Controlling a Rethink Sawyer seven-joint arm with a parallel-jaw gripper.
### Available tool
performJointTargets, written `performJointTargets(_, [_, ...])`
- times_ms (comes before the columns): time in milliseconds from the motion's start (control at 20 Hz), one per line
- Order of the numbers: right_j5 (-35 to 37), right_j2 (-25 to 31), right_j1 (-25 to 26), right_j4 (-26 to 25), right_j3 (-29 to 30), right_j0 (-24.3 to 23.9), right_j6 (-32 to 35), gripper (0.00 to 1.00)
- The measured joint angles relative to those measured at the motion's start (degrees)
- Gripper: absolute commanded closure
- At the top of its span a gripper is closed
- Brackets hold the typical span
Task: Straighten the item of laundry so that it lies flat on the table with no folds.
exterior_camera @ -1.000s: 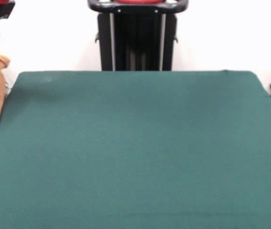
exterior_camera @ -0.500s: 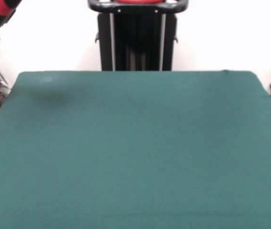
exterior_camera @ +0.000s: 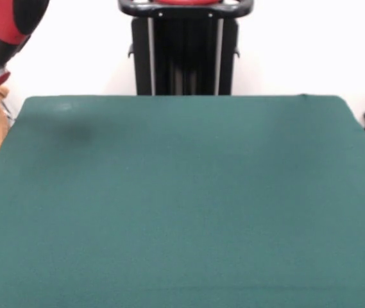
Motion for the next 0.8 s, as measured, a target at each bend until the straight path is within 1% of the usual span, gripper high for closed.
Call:
performJointTargets(200, [0.0,0.8,-0.1,0.3,0.0,-0.4,0.0,1.00])
performJointTargets(400, [0.2,2.8,-1.8,0.3,0.1,-1.5,0.0,1.00])
performJointTargets(450, [0.8,3.9,-3.0,0.3,0.3,-2.0,0.0,1.00])
performJointTargets(700, [2.8,6.2,-5.5,0.3,0.7,-2.8,0.0,1.00])
performJointTargets(800, [4.8,8.7,-7.5,0.3,1.2,-4.1,0.0,1.00])
